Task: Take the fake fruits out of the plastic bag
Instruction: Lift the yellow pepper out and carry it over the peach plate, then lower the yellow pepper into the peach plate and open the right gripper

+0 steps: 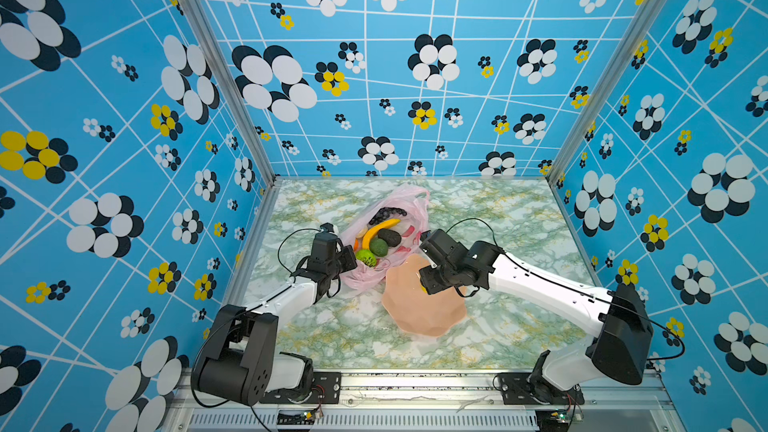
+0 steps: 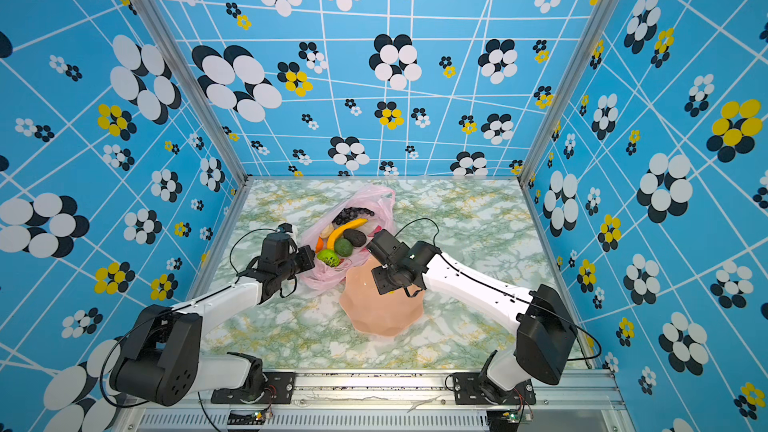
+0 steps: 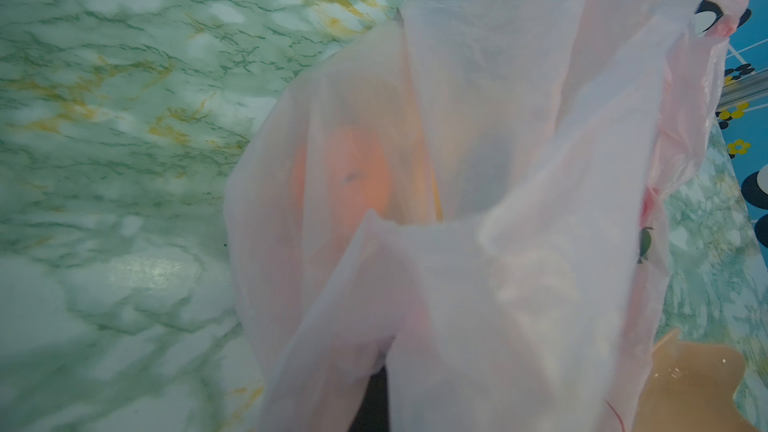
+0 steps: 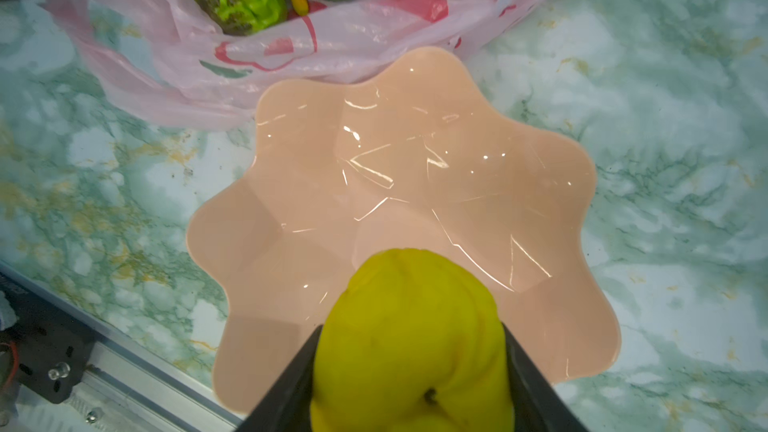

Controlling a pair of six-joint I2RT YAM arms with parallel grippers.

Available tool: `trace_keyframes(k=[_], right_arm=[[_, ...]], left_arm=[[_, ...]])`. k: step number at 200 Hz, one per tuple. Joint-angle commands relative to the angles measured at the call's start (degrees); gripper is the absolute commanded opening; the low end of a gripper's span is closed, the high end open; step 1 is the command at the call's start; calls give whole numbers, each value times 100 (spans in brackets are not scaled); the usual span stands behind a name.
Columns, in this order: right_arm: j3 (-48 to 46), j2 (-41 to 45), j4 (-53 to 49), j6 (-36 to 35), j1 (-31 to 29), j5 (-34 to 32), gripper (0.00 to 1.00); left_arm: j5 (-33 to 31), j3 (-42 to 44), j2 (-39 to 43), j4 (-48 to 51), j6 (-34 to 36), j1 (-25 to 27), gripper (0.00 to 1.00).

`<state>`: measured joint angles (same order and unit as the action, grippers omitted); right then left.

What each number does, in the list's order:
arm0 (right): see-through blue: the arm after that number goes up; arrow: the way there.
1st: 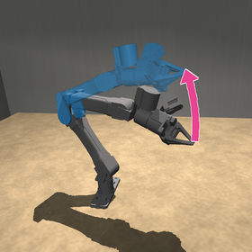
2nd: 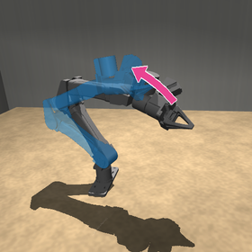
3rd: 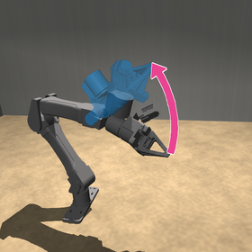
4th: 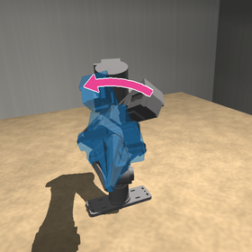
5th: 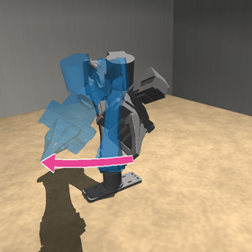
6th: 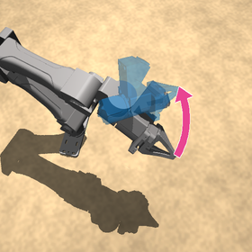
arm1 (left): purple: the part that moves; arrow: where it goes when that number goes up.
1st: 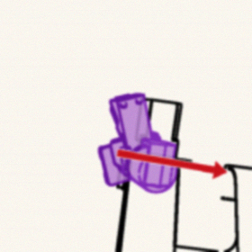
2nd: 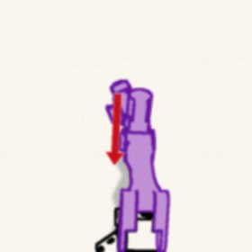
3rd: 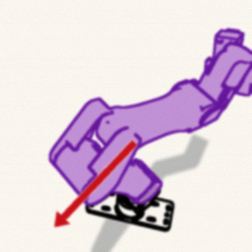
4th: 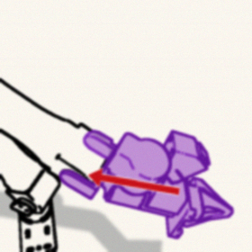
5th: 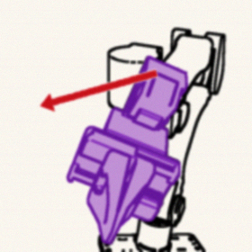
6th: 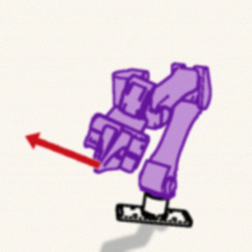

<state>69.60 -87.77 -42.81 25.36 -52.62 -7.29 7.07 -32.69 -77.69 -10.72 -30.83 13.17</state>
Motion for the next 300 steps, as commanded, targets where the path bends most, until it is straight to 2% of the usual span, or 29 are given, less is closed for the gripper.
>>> trace_keyframes(k=[1,56,90,131,195,210,232,244,300], right_arm=[[-108,-175,215,280,-110,-192,56],[-235,-730,423,268,-196,-385,56],[-116,-1045,565,261,-195,-193,57],[62,-1457,465,146,-189,-607,57],[250,-1716,415,48,-185,-823,58],[265,-1728,390,34,-185,-831,62],[261,-1664,355,-2,-187,-784,79],[239,-1599,369,-5,-187,-800,84],[350,-1460,138,-23,-187,-787,92]], left_arm=[[57,-114,-16,99,99,45,0],[42,-111,15,114,110,45,0],[62,-136,-35,142,113,42,0],[71,-140,-9,149,112,45,0],[69,-137,21,165,117,44,0],[52,-137,34,178,115,43,0],[39,-133,61,193,133,43,0],[16,-131,62,193,133,43,0],[6,-132,60,206,131,45,0]])
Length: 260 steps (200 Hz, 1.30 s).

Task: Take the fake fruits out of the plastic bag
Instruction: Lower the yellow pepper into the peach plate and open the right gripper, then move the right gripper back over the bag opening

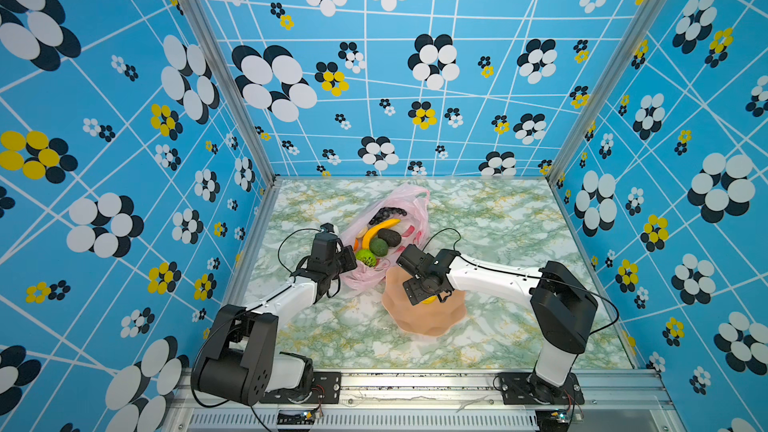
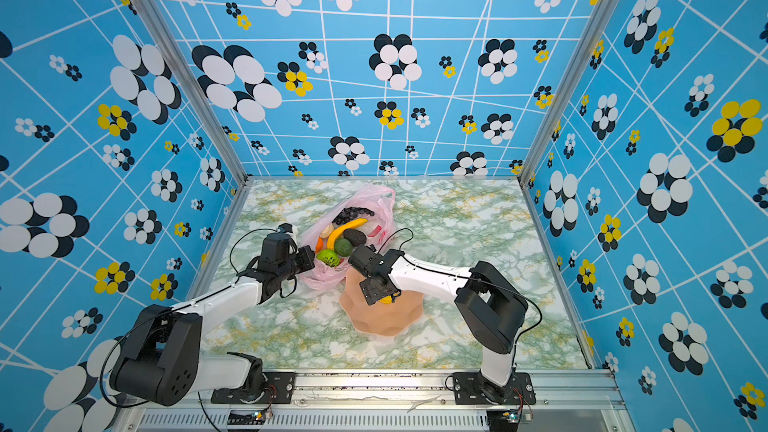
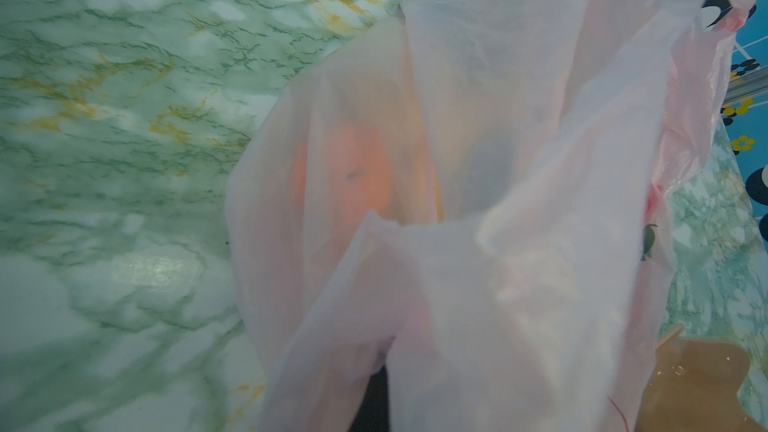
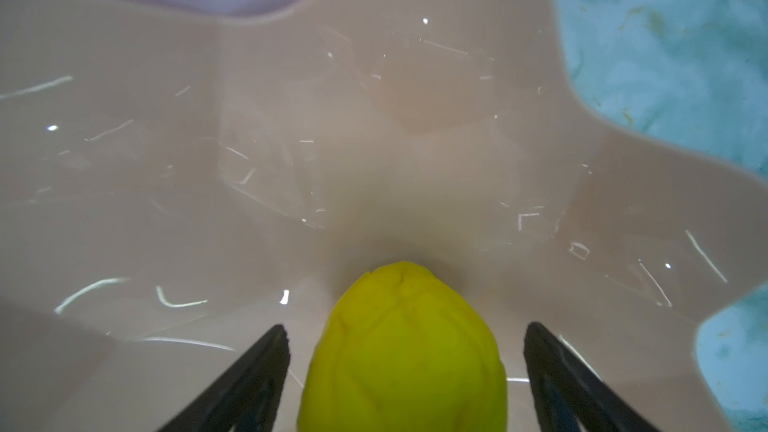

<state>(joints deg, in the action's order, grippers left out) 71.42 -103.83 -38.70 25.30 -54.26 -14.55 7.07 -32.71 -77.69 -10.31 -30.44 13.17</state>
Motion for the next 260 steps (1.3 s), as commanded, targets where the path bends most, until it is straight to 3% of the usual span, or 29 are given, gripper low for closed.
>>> trace_keyframes(k=[1,44,82,143,167,198,220,260], right_arm=[[170,154,-271,-16,-23,-59,92],[464,531,-535,-88,-23,-112,90],[1183,442,-595,-386,0,-251,89],[2877,-459,-501,-682,237,157,84],[3207,-725,-380,-710,479,888,82],[3900,-1323,-610,-925,791,1071,76],[4637,-1923,-1024,-1182,1122,1707,71],[5866,-2965,-1562,-1759,1401,1609,71]], left_arm=[[5,-130,56,163,91,45,0],[-411,-239,117,550,188,58,0],[-405,-279,158,676,127,40,0],[-562,-222,164,743,13,-53,0],[-651,-138,177,691,-59,-123,0],[-452,-157,87,635,-109,-159,0],[-380,-153,68,594,-89,-165,0],[-207,-170,-38,477,-106,-123,0]])
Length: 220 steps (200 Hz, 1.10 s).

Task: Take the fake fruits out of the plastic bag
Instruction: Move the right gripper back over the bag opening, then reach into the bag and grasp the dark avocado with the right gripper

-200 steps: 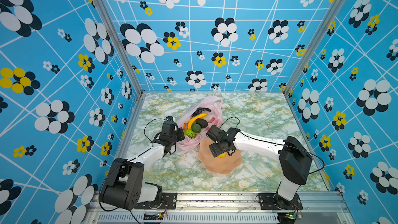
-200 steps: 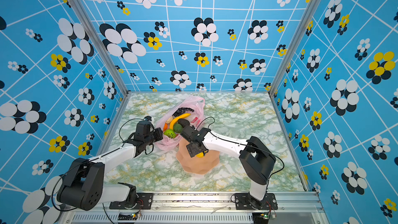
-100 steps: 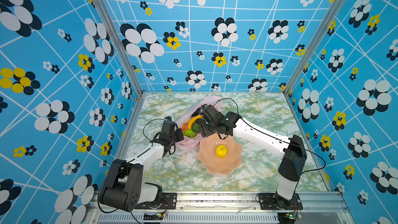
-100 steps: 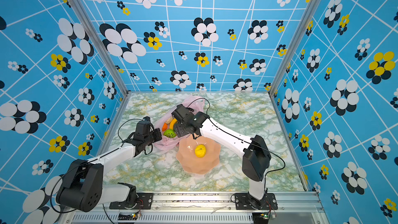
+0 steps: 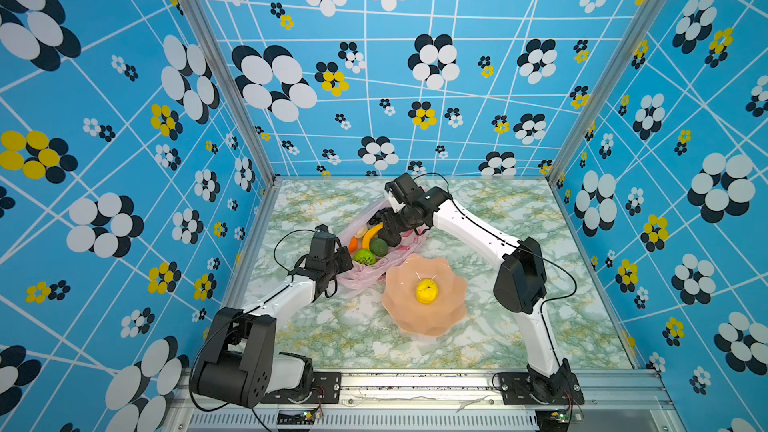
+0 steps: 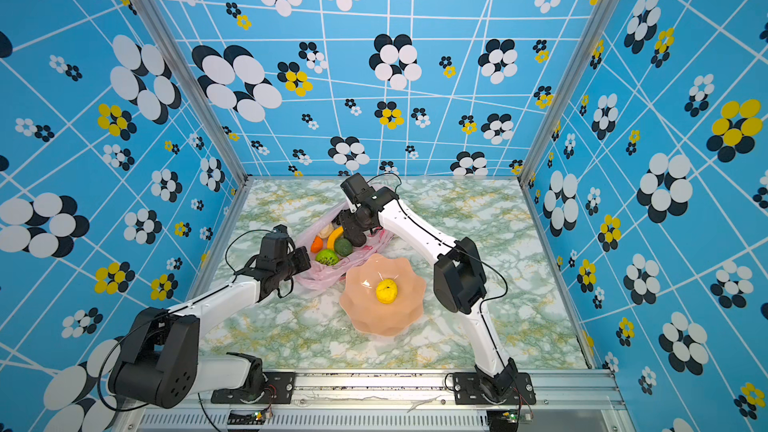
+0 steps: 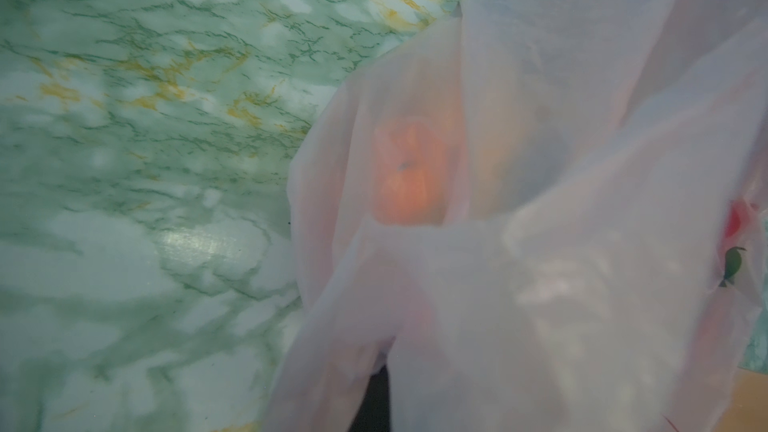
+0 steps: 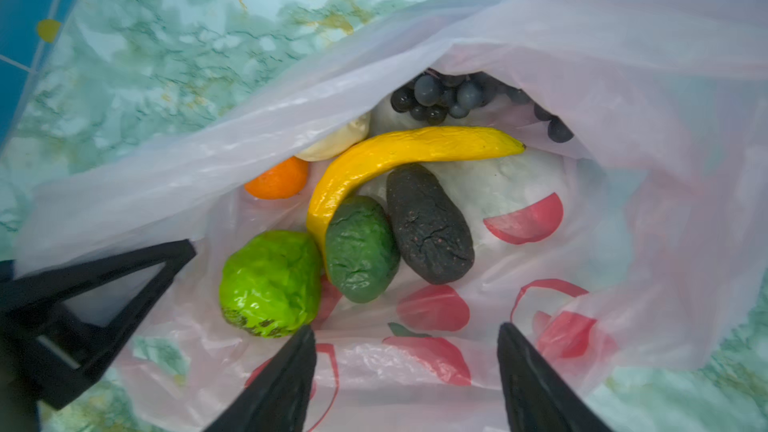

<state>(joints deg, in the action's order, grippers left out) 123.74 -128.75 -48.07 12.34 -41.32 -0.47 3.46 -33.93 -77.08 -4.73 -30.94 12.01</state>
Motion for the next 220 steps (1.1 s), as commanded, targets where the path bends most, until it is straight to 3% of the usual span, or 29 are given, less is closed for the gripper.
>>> trace_keyframes(k=[1,67,163,220], right_arm=[[664,-501,-638,-470,111,199,71],[1958,-1635,-972,-1094,203,263,69],[2236,-2269,-958,-1295,206,634,62],[2378,-2478,-1064,-1286,208,803,69]], left_arm=[[154,-50,-98,-80,-58,-6,0],[129,-69,-188,-89,-44,5,0],[189,-102,-308,-133,-49,10,0],[193,-106,-351,-133,-47,6,0]])
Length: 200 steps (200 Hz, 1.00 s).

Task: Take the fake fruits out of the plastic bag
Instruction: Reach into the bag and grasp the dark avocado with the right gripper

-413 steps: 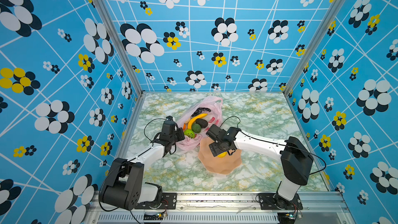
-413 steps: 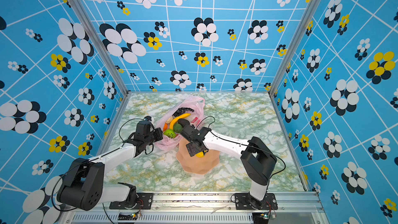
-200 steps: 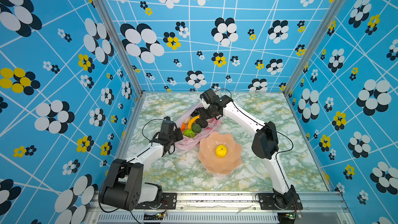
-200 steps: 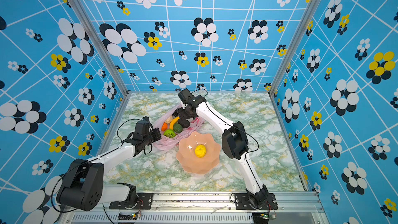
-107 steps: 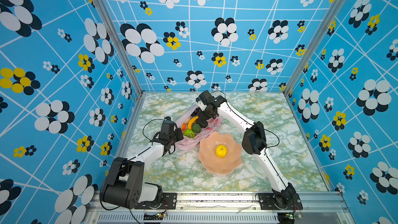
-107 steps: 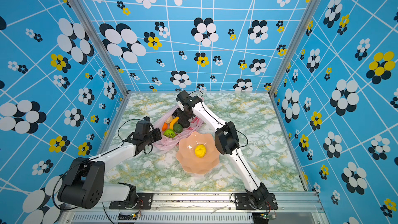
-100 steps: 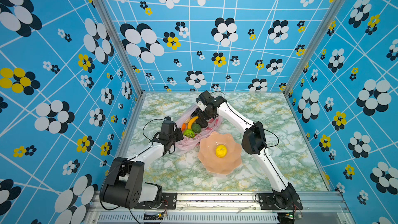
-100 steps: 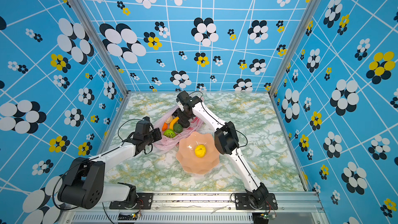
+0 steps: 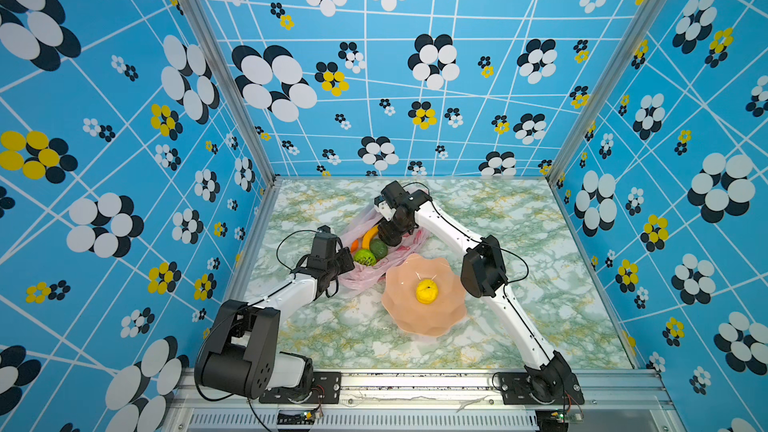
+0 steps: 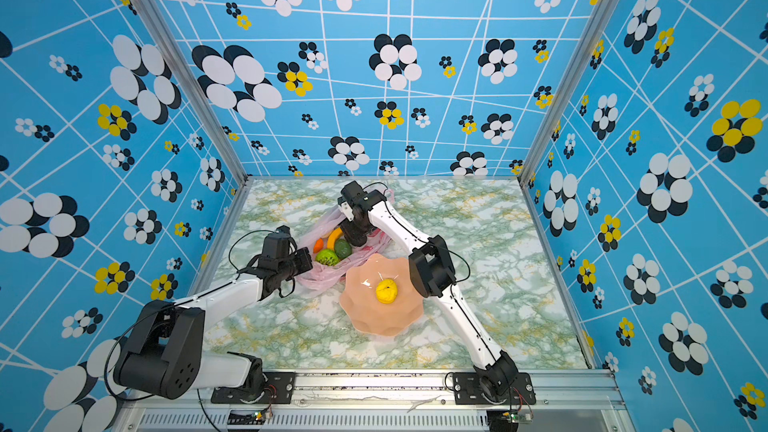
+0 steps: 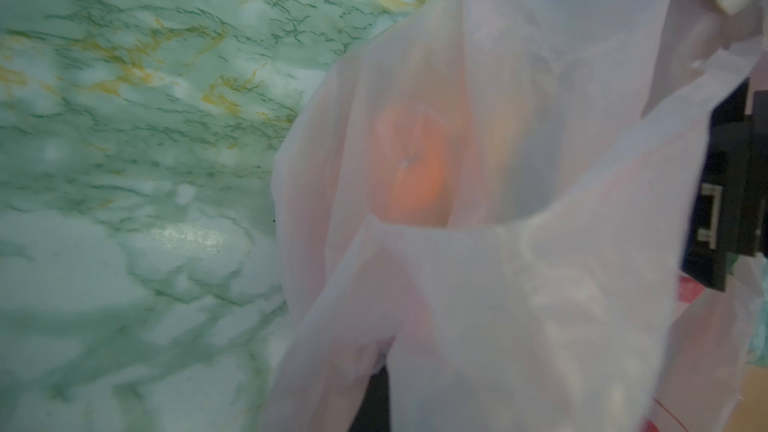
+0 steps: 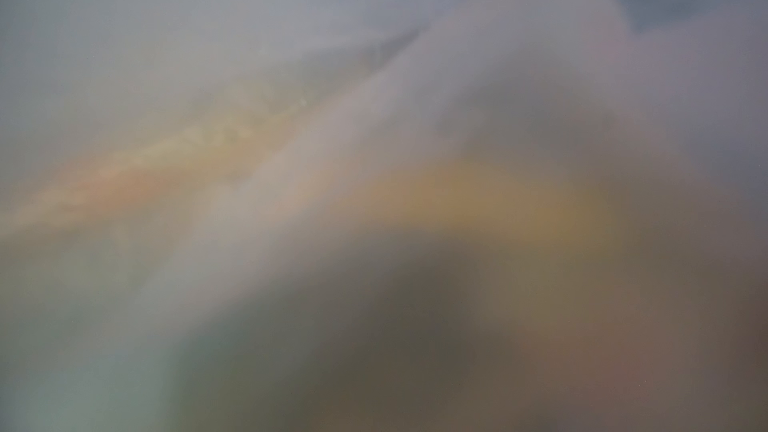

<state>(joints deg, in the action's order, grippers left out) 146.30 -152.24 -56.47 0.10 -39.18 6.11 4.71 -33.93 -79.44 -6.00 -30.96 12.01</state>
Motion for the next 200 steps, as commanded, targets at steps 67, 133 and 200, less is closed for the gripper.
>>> trace_keyframes(k=[67,133,200], right_arm=[[122,-87,-264,-36,-11,49,58],[76,264,-391,-60,-59,-95,50],[-474,1015,-245,-49,-168,-311,46]], left_arm=[[67,-118,-146,-6,-44,12,0],[51,-143,-142,24,-14,7,0],[73,-162,-147,56,12,11,0]])
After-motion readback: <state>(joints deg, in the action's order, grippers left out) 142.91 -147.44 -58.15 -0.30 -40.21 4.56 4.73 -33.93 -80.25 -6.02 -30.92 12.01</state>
